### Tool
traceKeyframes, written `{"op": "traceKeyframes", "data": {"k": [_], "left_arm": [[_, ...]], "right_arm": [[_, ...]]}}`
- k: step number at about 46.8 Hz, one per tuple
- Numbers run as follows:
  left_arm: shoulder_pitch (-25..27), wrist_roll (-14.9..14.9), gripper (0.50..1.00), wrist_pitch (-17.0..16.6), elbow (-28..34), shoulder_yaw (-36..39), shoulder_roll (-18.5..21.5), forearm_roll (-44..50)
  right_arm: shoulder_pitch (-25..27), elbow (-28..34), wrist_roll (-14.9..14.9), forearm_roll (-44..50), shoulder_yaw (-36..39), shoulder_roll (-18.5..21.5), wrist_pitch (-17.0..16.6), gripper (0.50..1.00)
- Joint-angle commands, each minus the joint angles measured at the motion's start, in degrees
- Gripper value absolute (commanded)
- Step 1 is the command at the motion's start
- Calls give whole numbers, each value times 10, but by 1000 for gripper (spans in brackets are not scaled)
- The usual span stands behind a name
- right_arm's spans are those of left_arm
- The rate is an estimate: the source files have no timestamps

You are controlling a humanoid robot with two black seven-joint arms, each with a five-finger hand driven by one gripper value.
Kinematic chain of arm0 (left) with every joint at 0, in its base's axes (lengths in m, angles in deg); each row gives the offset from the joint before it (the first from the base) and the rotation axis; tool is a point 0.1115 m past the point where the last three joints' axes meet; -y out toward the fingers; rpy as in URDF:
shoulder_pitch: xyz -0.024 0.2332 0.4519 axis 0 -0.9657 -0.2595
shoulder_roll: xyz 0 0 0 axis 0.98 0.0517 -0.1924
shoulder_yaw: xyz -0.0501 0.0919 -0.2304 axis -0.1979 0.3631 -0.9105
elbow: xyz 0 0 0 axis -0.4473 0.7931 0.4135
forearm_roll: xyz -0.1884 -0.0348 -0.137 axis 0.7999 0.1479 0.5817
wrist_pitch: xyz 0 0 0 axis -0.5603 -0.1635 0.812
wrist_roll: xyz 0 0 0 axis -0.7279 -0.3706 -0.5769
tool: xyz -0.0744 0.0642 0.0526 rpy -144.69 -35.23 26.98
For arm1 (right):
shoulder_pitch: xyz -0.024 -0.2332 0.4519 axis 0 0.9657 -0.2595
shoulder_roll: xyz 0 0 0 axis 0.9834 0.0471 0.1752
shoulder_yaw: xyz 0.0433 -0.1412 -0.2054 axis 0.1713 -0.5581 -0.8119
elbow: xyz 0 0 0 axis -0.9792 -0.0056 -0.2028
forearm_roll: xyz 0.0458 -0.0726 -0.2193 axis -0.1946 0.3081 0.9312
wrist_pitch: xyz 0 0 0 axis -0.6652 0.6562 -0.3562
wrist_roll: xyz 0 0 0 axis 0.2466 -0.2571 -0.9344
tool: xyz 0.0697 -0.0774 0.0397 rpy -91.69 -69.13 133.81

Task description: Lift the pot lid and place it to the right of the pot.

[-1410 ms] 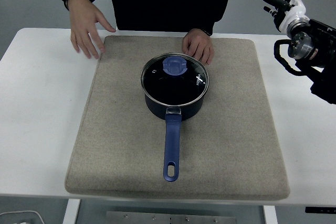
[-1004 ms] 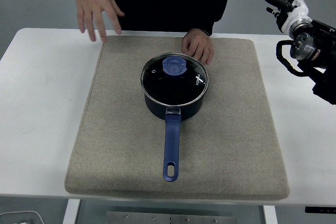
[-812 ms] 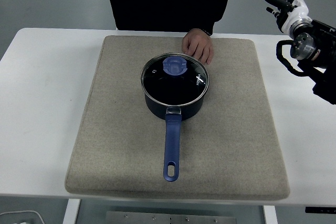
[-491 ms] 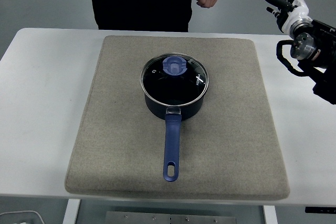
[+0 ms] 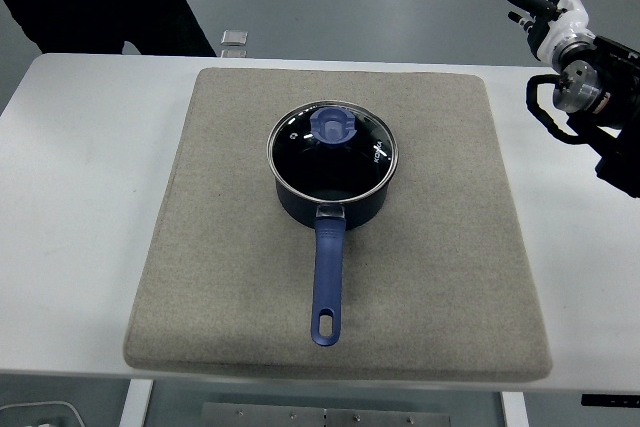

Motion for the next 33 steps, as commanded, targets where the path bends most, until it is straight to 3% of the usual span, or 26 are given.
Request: {"op": "traceKeyframes", "data": {"k": [1,33], "left_arm": [[0,0,1000,0,0,0,0,-1],[0,0,1000,0,0,0,0,0]], "right_arm": [[1,0,0,0,0,0,0,913],[0,0,0,1,-7,-11,-2,913]]}}
